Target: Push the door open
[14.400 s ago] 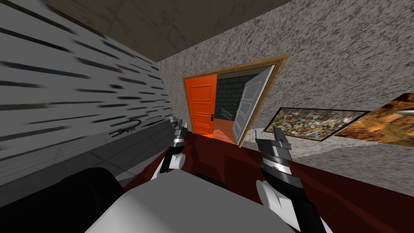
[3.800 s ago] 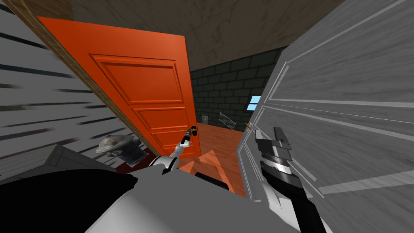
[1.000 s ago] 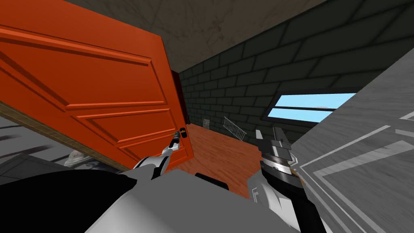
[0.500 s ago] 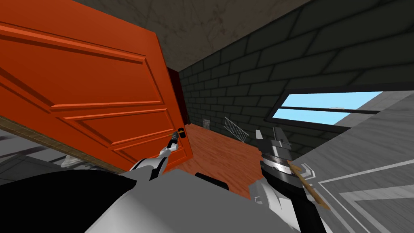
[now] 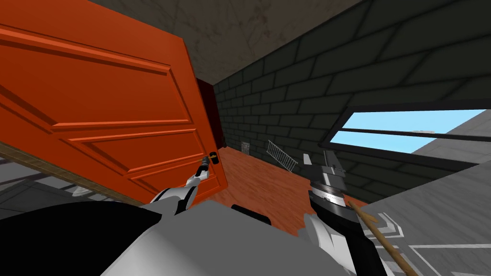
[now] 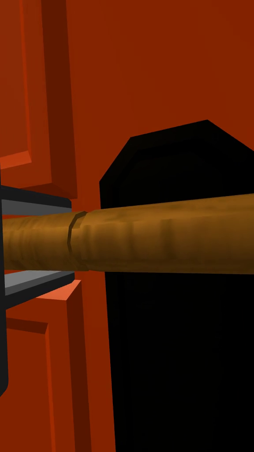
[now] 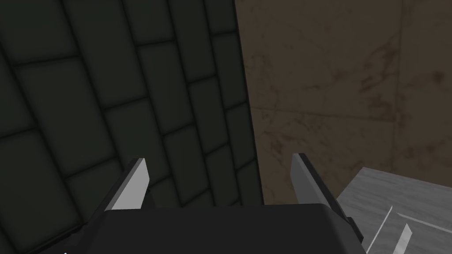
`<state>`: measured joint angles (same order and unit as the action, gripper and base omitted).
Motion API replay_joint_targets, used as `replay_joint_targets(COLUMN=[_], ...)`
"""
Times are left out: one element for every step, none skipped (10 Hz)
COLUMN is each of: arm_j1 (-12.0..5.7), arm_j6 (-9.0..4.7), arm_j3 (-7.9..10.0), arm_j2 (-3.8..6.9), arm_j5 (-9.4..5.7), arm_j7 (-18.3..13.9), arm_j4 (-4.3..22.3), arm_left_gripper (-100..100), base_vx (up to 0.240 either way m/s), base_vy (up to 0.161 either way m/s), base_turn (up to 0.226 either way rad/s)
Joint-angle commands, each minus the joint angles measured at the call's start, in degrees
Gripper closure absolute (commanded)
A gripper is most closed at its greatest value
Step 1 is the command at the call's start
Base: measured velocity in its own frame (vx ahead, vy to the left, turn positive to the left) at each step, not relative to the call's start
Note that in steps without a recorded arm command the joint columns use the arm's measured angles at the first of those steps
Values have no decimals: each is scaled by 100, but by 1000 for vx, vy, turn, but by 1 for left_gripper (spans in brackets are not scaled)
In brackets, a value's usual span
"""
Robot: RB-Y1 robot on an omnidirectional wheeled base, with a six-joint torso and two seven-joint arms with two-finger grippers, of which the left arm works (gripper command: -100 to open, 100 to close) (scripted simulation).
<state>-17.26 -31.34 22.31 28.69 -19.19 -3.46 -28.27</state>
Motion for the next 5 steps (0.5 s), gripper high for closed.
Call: replay_joint_targets(arm_j1=[23, 23, 23, 54, 62], arm_j6=[-100, -100, -100, -130, -137], arm_j3=[52, 52, 52, 88, 96], arm_j2=[136, 136, 136, 211, 228], arm_j5=[-15, -15, -15, -28, -31], arm_j7=[-78, -78, -78, -129, -141], arm_j4=[173, 173, 173, 228, 241], arm_left_gripper=[100, 100, 100, 100, 100], base_vx=[132, 150, 78, 140, 181], base_vy=[-51, -22, 3, -37, -46], base_turn=[32, 58, 18, 32, 66])
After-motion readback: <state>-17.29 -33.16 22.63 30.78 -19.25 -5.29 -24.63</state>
